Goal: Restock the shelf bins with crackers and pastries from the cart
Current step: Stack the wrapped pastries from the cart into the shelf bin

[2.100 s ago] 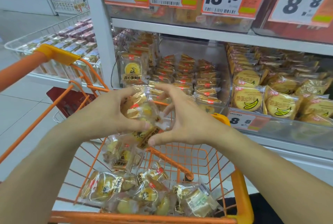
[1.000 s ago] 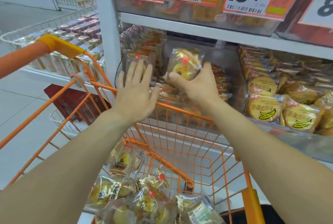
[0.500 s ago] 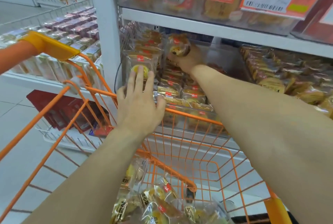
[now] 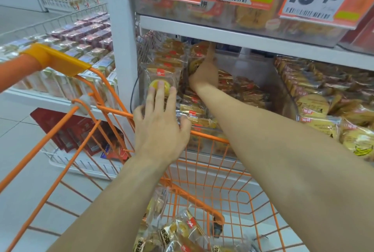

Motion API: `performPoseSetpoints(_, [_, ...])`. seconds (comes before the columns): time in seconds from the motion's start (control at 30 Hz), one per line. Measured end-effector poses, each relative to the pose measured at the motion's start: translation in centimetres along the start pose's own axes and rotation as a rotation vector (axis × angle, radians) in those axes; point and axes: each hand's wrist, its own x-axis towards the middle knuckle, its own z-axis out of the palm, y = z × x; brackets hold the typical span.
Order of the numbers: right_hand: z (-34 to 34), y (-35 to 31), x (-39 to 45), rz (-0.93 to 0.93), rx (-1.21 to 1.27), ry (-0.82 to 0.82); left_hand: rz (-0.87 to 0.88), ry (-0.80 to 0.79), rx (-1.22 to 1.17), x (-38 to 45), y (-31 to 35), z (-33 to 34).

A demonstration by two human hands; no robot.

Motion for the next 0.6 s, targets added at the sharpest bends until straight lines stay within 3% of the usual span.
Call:
performPoseSetpoints(0.3, [-1.0,2.5,1.8,-0.241,-0.203,-0.083,-0.012,-0.024,-0.007,0.1,0.1,-0.2])
performPoseSetpoints(0.43, [-2.7,2.1,2.1,-0.220,-0.302,-0.180,-0.017,-0.055,-0.012,0.1,0.1,-0.3])
performPoseSetpoints(0.53, [-4.5,1.4,0.5,-0.137,-0.316,-0.190,-0.020,-0.096,-0.017,0.3,0.1,-0.7])
performPoseSetpoints(0.6, [-6.5,1.2,-1.5,-0.179,-0.333,-0.181,-0.017,-0.137,-0.030,0.5,0.1,-1.1])
